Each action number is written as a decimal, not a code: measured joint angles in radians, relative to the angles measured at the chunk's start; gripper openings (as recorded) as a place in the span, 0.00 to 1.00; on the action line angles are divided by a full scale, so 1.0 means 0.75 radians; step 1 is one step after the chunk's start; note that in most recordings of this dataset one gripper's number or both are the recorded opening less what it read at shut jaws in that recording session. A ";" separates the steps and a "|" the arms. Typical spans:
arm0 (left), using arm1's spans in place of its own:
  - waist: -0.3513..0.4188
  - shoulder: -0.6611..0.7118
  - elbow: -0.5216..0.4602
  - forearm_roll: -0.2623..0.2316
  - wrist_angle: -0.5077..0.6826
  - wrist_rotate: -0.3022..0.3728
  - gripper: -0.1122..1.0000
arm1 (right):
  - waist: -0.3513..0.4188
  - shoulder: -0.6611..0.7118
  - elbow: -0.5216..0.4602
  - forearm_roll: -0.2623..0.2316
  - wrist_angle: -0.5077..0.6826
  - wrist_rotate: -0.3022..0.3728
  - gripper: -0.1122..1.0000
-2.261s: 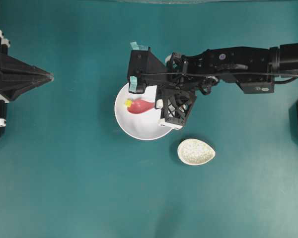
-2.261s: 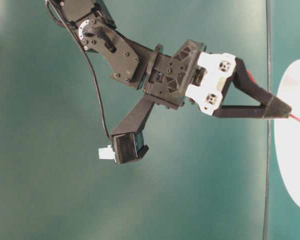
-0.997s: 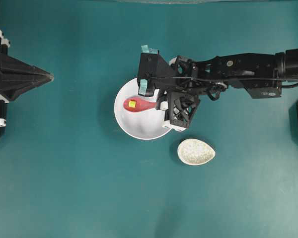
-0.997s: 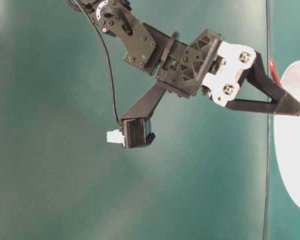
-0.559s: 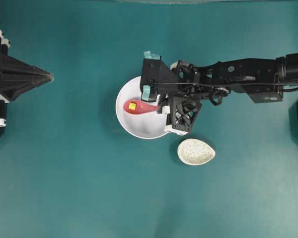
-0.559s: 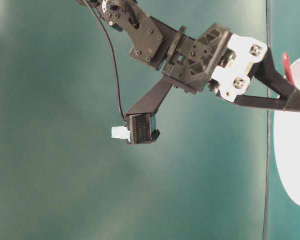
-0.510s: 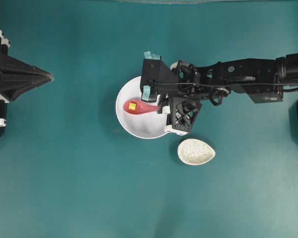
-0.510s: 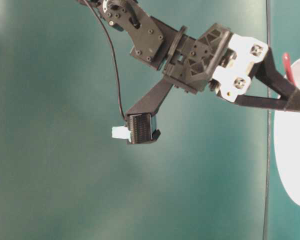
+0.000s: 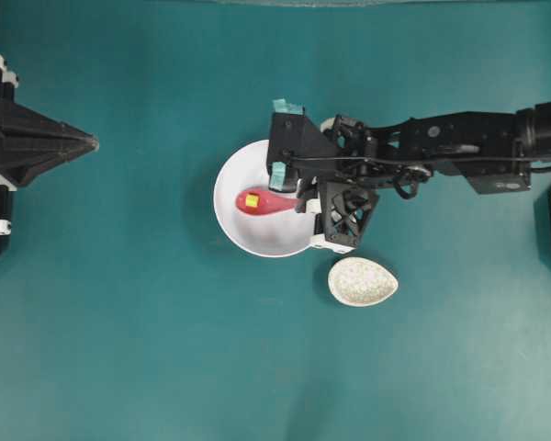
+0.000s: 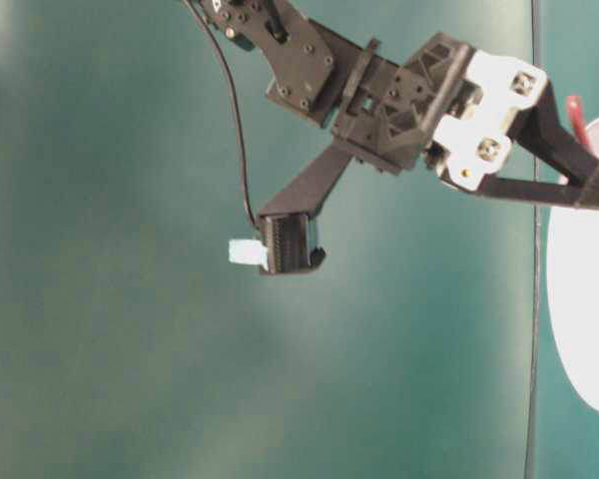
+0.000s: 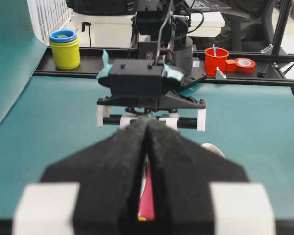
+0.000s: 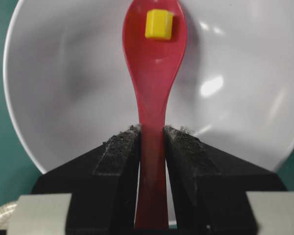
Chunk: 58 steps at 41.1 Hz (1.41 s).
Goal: Scoop the yellow hexagonal prism block from the bowl with a spoon using the right arm.
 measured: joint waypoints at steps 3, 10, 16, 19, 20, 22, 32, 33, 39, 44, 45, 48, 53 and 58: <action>-0.004 0.000 0.000 0.000 0.000 0.000 0.12 | 0.002 -0.014 0.014 0.000 -0.012 0.000 0.31; -0.008 0.000 0.002 0.000 0.000 0.000 0.12 | 0.002 -0.045 0.045 0.000 -0.031 0.000 0.31; -0.008 0.000 0.000 0.000 0.000 0.000 0.12 | 0.002 -0.063 0.065 0.000 -0.035 0.000 0.31; -0.006 0.000 0.000 0.000 0.000 0.000 0.12 | 0.002 -0.072 0.074 0.000 -0.035 0.000 0.31; -0.008 0.000 0.000 0.000 0.000 0.000 0.12 | 0.002 -0.074 0.076 0.000 -0.035 0.000 0.31; -0.006 0.000 0.000 -0.002 0.000 0.000 0.12 | 0.000 -0.080 0.080 0.000 -0.035 0.000 0.31; -0.008 -0.002 0.000 0.000 0.000 0.000 0.12 | 0.002 -0.106 0.102 0.000 -0.043 0.000 0.31; -0.008 0.000 0.002 0.000 0.000 0.000 0.12 | 0.002 -0.110 0.102 0.000 -0.043 0.002 0.31; -0.006 0.000 0.002 0.000 0.000 0.000 0.12 | 0.002 -0.129 0.108 0.000 -0.045 0.002 0.31; -0.008 0.000 0.000 0.000 0.000 0.000 0.12 | 0.002 -0.147 0.108 0.002 -0.047 0.002 0.31; -0.008 0.000 0.002 0.000 0.000 0.000 0.12 | 0.002 -0.153 0.108 0.002 -0.047 0.002 0.31; -0.008 0.000 0.002 -0.002 0.000 0.000 0.12 | 0.002 -0.164 0.108 0.000 -0.047 0.002 0.31; -0.008 0.000 0.000 0.000 0.000 0.000 0.12 | 0.002 -0.184 0.108 0.002 -0.045 0.002 0.31; -0.008 0.000 0.000 0.000 0.000 0.000 0.12 | 0.002 -0.200 0.108 0.000 -0.047 0.002 0.31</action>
